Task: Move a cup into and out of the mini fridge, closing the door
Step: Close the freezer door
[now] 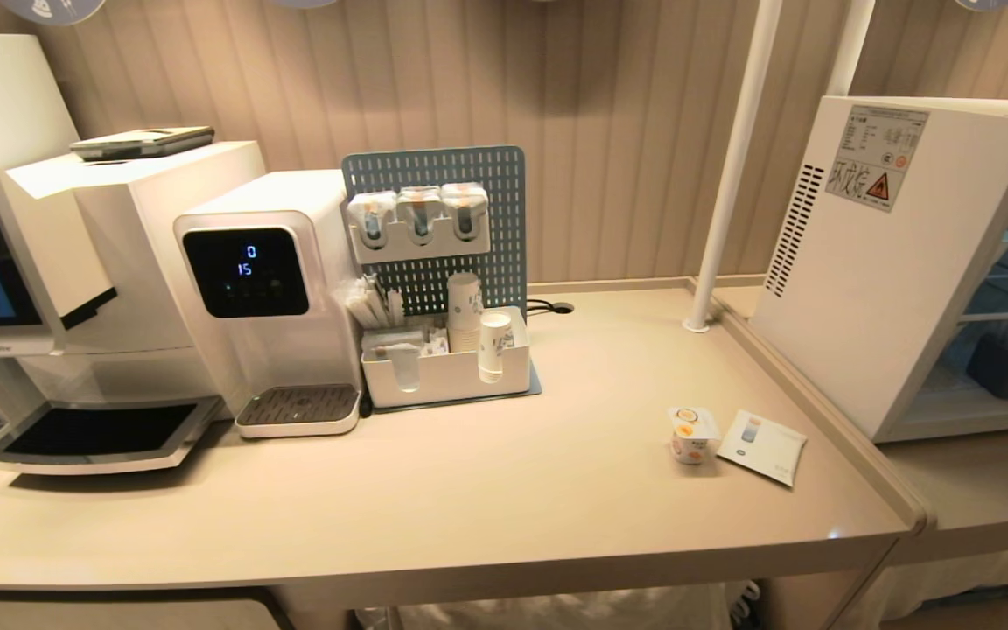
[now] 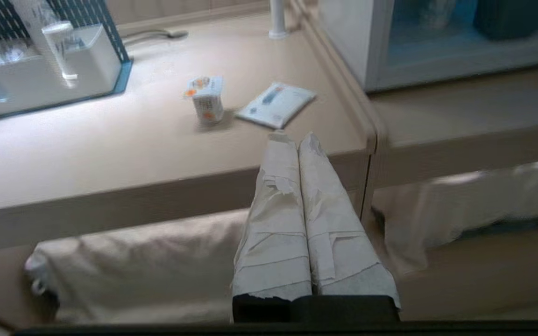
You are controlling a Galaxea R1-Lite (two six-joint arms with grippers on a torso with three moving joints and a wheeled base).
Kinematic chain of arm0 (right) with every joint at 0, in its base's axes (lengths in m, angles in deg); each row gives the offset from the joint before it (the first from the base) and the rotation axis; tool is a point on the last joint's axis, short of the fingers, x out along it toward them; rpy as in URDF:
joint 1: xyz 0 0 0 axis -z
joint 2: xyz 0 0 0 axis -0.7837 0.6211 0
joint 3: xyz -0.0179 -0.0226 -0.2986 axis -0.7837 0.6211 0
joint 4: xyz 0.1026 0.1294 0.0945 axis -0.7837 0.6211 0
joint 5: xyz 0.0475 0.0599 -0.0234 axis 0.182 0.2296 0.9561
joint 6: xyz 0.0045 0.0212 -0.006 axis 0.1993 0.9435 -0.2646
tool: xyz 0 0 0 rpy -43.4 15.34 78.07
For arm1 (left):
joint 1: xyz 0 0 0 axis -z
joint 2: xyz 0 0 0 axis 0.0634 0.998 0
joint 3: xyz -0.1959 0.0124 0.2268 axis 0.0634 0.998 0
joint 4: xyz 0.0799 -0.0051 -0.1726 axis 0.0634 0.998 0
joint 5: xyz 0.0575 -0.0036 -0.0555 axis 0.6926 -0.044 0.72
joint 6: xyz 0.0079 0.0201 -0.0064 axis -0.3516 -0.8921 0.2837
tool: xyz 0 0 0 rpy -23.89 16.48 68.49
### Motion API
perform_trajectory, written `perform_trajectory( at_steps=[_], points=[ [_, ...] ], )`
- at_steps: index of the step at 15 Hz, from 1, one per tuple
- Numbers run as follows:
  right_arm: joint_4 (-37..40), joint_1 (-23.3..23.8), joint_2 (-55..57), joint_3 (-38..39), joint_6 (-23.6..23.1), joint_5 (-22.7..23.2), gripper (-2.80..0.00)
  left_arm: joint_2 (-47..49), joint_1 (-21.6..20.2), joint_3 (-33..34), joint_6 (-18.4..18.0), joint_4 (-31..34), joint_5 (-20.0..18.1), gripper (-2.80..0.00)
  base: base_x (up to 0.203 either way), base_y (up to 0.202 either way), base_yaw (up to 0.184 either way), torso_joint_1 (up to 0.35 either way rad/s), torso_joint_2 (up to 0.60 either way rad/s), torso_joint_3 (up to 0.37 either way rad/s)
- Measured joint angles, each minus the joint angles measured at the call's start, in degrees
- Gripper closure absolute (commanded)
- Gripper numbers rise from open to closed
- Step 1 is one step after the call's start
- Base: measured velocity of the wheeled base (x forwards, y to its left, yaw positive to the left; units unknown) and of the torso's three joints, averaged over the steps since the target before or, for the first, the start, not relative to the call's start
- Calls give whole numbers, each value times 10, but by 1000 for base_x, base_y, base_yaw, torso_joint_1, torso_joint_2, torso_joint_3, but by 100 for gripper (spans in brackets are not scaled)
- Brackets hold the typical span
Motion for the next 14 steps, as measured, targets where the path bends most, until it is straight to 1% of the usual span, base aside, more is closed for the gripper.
perform_trajectory(
  at_steps=[1, 2, 3, 4, 5, 6, 7, 11, 14],
  points=[
    [-60, -1, -5, 34, -15, 2, 0, 0, 0, 0, 0, 0, 0, 0, 0, 0, 0, 0, 0, 0],
    [-107, -1, -9, 55, -34, 15, 0, 0, 0, 0, 0, 0, 0, 0, 0, 0, 0, 0, 0, 0],
    [-114, -1, -11, 67, -62, 29, 0, 0, 0, 0, 0, 0, 0, 0, 0, 0, 0, 0, 0, 0],
    [-104, -2, -12, 75, -82, 38, 0, 0, 0, 0, 0, 0, 0, 0, 0, 0, 0, 0, 0, 0],
    [-102, -2, -13, 78, -77, 39, 0, 0, 0, 0, 0, 0, 0, 0, 0, 0, 0, 0, 0, 0],
    [-102, -2, -13, 81, -57, 38, 0, 0, 0, 0, 1, 0, 0, 0, 0, 0, 0, 0, 0, 0],
    [-102, -2, -13, 81, -50, 38, 0, 0, 0, 0, 0, 0, 0, 0, 0, 0, 0, 0, 0, 0],
    [-102, -2, -13, 82, -48, 37, 0, 0, 0, 0, 0, 0, 0, 0, 0, 0, 0, 0, 0, 0],
    [-102, -2, -13, 82, -48, 37, 0, 0, 0, 0, 0, 0, 0, 0, 1, -142, -1, 0, 0, 3]
  ],
)
